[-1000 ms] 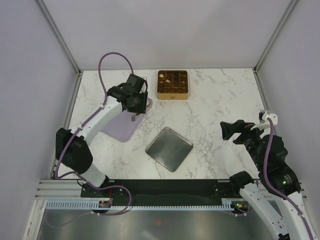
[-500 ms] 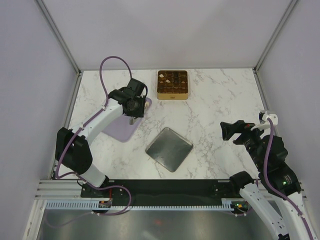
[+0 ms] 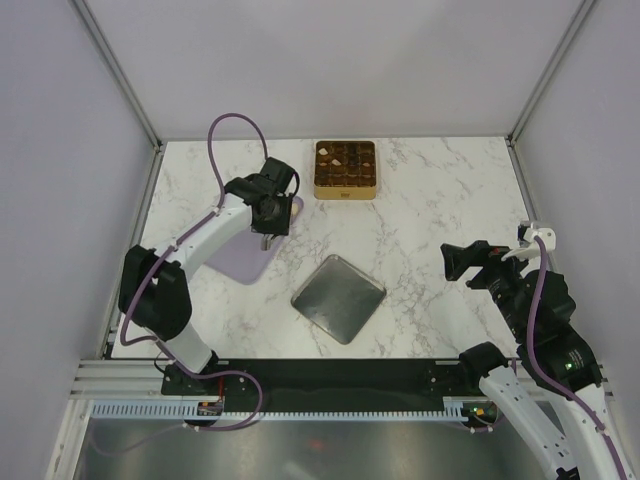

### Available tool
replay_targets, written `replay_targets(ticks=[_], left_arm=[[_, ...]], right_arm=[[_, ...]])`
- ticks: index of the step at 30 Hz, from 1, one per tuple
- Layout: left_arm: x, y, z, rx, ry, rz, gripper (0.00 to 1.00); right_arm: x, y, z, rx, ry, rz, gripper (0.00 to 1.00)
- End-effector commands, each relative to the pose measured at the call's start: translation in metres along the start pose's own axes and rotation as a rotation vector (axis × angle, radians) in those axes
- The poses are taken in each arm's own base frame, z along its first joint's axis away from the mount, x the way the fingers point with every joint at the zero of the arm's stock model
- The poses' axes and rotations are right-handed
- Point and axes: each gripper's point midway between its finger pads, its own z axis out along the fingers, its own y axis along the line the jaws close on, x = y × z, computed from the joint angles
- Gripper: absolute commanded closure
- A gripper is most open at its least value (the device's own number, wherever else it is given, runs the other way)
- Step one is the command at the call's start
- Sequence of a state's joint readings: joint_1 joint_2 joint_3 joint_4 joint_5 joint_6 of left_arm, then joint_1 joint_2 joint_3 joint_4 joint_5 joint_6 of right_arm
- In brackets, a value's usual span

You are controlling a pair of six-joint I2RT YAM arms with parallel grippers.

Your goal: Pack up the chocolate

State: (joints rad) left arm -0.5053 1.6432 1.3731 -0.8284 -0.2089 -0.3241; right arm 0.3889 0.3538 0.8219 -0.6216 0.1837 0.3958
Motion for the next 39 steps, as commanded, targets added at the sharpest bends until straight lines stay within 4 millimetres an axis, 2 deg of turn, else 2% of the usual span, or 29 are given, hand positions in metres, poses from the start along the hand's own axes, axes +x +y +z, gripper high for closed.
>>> replay_targets(ticks=[1,11,20,30,39], left_arm=[[-0.021,-0.002,0.001,-0.005,-0.053,-0.024,0.51],[-0.016,0.007,0.011,-0.006,-0.017,-0.065,0.53],[-0.012,0.004,0.016,0.016,0.006,-0.067,0.56],[-0.02,0.017,-0.007,-0.025,-0.024,-0.093,0.59],[-0.028,0.016,-0.022,-0.01,-0.049,-0.109,0.59]], right_arm=[[-0.011,0.001,-0.002,0.002,-0.04,-0.007,0.07],[-0.01,-0.001,-0.002,0.007,-0.042,-0.007,0.07],[-0.01,-0.003,-0.004,0.011,-0.049,-0.011,0.07],[-0.011,-0.003,-0.004,0.015,-0.049,-0.006,0.07],[-0.013,0.0,-0.003,0.006,-0.048,-0.006,0.07]])
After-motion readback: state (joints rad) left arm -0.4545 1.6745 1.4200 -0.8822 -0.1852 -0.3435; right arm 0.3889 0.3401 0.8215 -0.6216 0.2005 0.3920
